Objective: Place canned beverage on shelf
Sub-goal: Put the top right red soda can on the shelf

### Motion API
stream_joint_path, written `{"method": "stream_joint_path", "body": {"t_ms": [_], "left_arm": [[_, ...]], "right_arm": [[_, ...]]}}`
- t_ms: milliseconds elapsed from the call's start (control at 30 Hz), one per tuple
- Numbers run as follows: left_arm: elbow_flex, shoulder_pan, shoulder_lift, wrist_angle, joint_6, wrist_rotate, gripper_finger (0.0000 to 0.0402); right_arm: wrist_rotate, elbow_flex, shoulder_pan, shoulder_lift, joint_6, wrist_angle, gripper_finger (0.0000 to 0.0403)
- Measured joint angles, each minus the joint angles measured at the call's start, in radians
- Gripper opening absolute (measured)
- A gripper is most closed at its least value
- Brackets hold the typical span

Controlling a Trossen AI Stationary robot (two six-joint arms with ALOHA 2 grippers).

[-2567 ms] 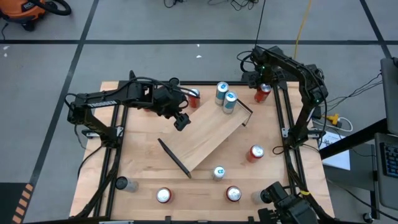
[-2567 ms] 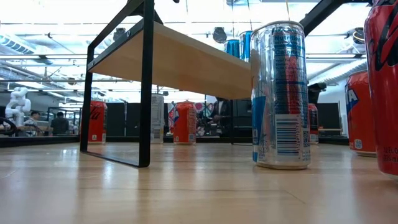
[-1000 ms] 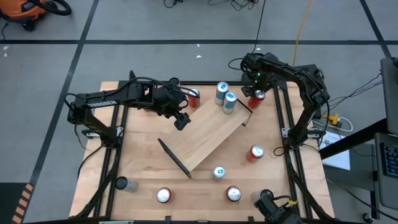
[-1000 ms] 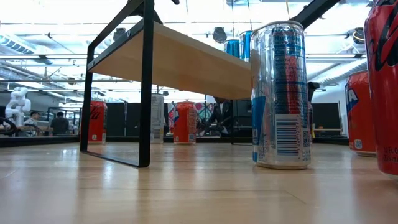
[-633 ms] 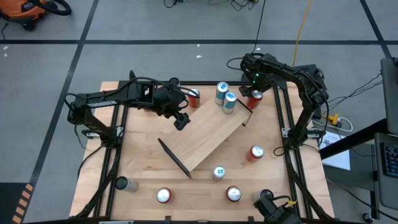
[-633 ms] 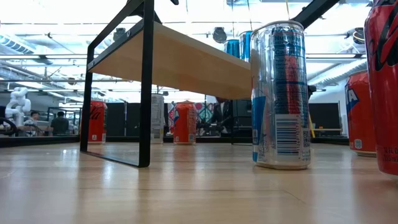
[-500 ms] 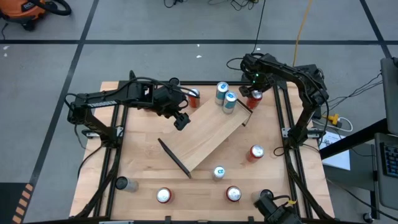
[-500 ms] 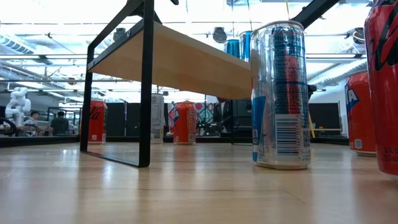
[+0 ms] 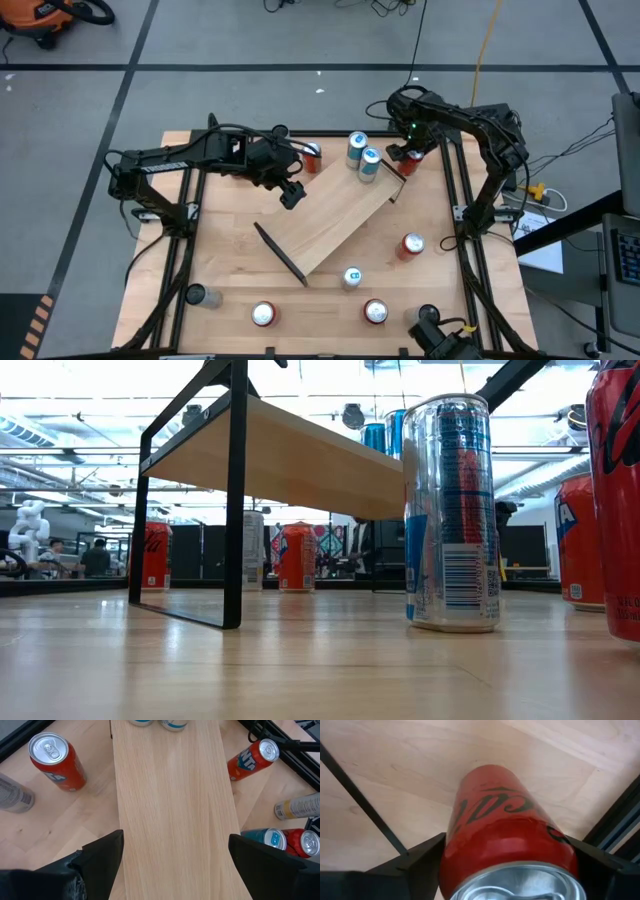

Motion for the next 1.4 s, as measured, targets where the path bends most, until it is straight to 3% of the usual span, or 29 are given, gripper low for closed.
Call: {"method": "stream_joint_path", "body": {"t_ms": [300,500,1100,1400], "left_arm": [[0.000,0.000,0.000,0.000,0.000,0.000,0.0363],[0.000,0.000,0.000,0.000,0.001,0.000,0.0363],[0.000,0.004,0.000,0.106,0.052,-0.003,0.0363],[0.000,0.006,0.000,0.199,0.104,-0.007,0.0363]], "right_arm": [[0.000,-0.001,0.000,-0.015,-0.018,0.007,0.0278],[0.000,0.000,0.000,-0.075,-0.026,-0.005,0.0278],[-0.060,0.000,0.086,-0.450,0.136,-0.118,0.0278],[-0.237,0.000,0.139,-0.606,0.170,-0.130,0.0278]]}}
